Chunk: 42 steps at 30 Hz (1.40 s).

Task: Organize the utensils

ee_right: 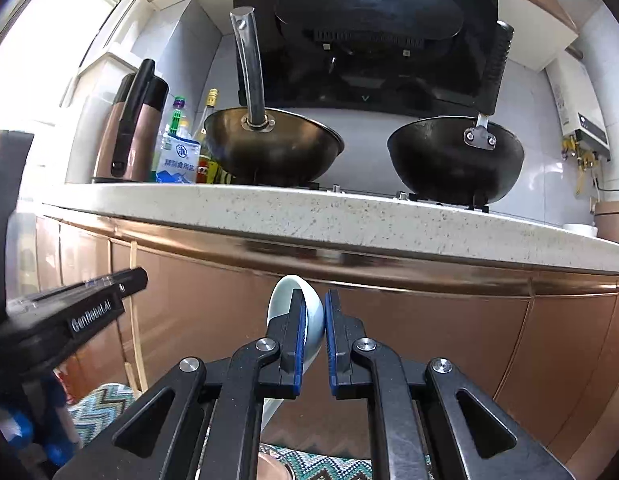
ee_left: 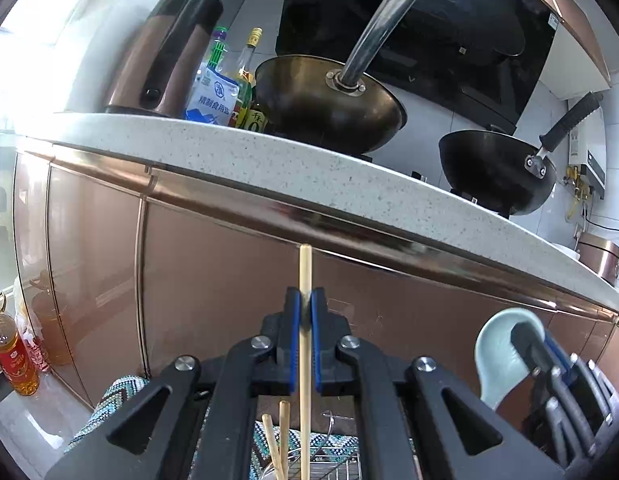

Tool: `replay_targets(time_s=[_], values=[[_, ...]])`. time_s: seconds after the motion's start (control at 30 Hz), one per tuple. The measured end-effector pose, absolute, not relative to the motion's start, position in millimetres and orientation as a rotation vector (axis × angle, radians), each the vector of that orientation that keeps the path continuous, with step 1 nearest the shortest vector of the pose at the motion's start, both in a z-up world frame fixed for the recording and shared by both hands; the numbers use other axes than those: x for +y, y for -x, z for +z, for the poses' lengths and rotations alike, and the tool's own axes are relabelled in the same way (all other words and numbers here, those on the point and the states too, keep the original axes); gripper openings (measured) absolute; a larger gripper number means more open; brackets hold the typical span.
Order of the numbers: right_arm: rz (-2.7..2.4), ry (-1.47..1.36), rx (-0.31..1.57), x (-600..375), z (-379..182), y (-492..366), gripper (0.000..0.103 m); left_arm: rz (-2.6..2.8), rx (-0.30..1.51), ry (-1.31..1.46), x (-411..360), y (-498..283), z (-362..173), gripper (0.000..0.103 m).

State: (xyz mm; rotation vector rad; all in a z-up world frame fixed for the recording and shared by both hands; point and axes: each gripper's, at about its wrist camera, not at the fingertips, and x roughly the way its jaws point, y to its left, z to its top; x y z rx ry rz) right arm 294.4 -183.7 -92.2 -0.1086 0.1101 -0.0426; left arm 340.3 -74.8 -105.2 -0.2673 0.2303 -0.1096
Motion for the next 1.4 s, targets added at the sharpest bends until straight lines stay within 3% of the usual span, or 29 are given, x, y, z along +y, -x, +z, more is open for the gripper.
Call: replay_targets(time_s=[0.17, 0.3, 0.37, 0.43, 0.63, 1.07, 1.4], values=[[-0.052, 0.161, 0.123, -174, -128, -289, 0.010, -0.114, 0.226, 0.241, -79, -339, -120, 0.006], [-0.033, 0.178, 0.131, -170, -142, -278, 0.024, -0.119, 0.226, 0.225, -79, -335, -124, 0.008], [-0.035, 0.180, 0.124, -171, -140, -273, 0.032, -0.122, 0.229, 0.226, -78, -333, -122, 0.019], [-0.045, 0.170, 0.123, -174, -135, -267, 0.033, -0.113, 0.217, 0.221, -74, -327, -117, 0.025], [-0.088, 0.145, 0.124, -190, -109, -247, 0.033, -0.099, 0.183, 0.196, -57, -301, -91, 0.026], [-0.096, 0.136, 0.077, -194, -33, -157, 0.034, -0.049, 0.132, 0.114, -12, -206, -29, 0.041], [-0.121, 0.087, 0.068, -208, 6, -72, 0.036, 0.012, 0.169, 0.068, 28, -128, -5, 0.046]])
